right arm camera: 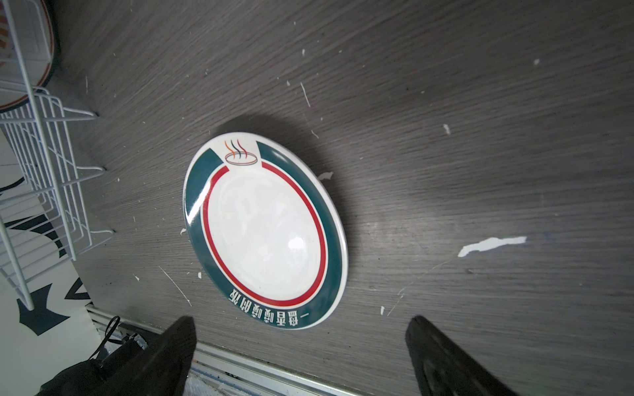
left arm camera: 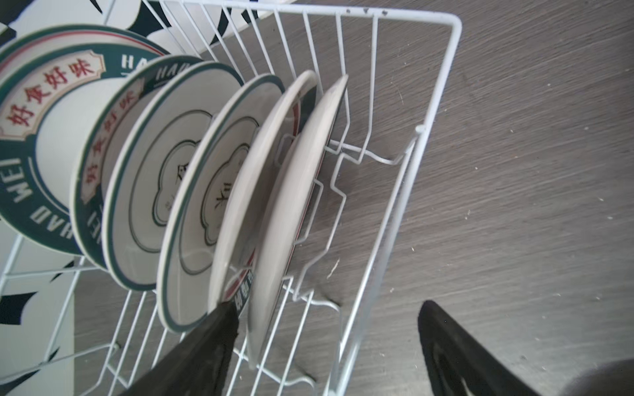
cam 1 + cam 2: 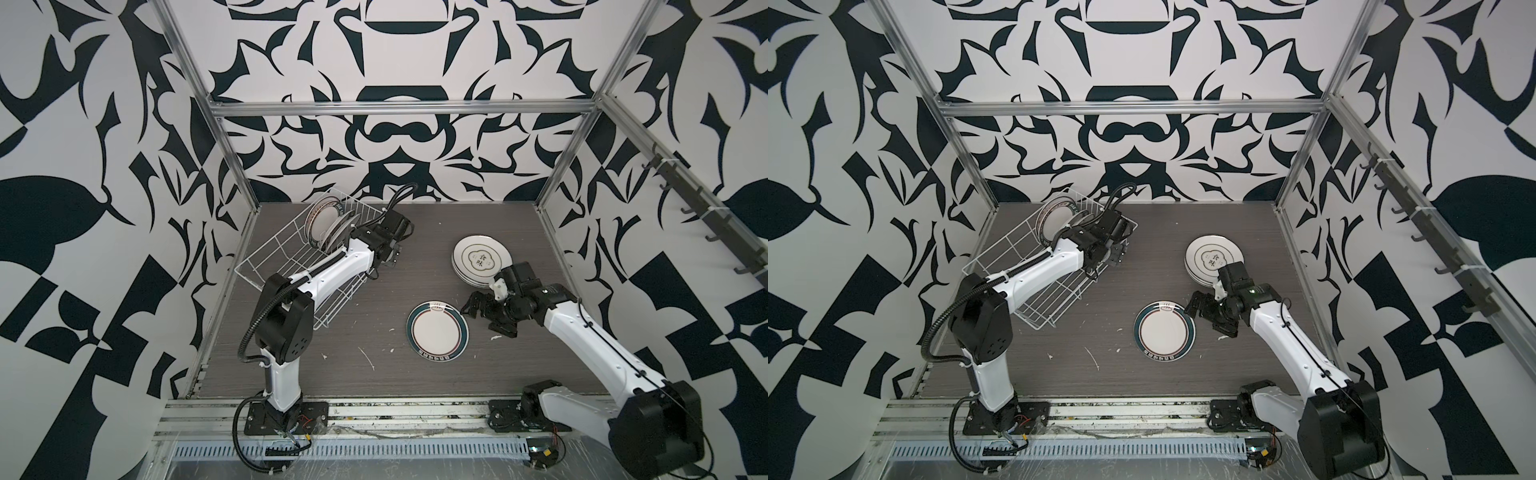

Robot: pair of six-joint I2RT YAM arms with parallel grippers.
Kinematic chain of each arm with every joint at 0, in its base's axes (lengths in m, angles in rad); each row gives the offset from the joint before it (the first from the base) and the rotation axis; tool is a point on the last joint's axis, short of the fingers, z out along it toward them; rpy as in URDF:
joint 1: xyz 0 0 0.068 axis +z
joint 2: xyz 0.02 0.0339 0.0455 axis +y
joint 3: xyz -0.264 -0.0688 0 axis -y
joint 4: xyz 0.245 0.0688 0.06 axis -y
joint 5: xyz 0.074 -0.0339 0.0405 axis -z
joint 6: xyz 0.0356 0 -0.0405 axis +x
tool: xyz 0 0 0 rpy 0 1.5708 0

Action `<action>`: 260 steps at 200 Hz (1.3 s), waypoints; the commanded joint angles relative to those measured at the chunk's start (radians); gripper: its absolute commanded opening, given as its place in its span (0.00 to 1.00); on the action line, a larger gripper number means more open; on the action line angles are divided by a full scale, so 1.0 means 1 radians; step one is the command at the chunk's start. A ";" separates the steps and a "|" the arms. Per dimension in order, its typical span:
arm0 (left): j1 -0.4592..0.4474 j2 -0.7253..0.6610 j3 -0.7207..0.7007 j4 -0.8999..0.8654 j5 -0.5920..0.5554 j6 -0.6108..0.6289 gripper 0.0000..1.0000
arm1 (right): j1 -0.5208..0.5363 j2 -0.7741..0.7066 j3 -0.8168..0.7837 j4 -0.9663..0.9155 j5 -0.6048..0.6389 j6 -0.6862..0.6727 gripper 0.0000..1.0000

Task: Unload the plates from the dish rack
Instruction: Pick up a plate from the dish rack.

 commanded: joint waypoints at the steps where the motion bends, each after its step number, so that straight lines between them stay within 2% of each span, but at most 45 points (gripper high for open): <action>1: 0.008 0.024 0.045 -0.020 -0.043 0.031 0.84 | 0.003 -0.017 0.032 -0.016 -0.003 -0.008 1.00; 33: 0.048 0.046 0.067 -0.020 -0.037 0.044 0.73 | 0.002 -0.026 0.025 -0.010 -0.005 -0.007 1.00; 65: 0.094 0.039 0.056 0.007 0.023 0.052 0.57 | 0.002 -0.033 0.020 -0.005 -0.005 -0.004 0.99; 114: 0.099 0.058 0.063 0.021 0.034 0.066 0.50 | 0.001 -0.037 0.017 -0.002 -0.003 -0.004 0.99; 189: 0.099 0.084 0.055 0.036 0.049 0.066 0.28 | 0.001 -0.046 0.012 -0.003 -0.005 -0.006 0.99; 199: 0.099 0.086 0.055 0.042 0.052 0.069 0.20 | 0.002 -0.049 0.011 -0.004 -0.004 -0.005 0.99; 212: 0.099 0.094 0.059 0.047 0.053 0.072 0.15 | 0.001 -0.051 0.009 -0.004 -0.008 -0.006 0.99; 260: 0.099 0.123 0.090 0.015 0.048 0.072 0.07 | 0.002 -0.061 0.007 -0.005 -0.012 -0.006 1.00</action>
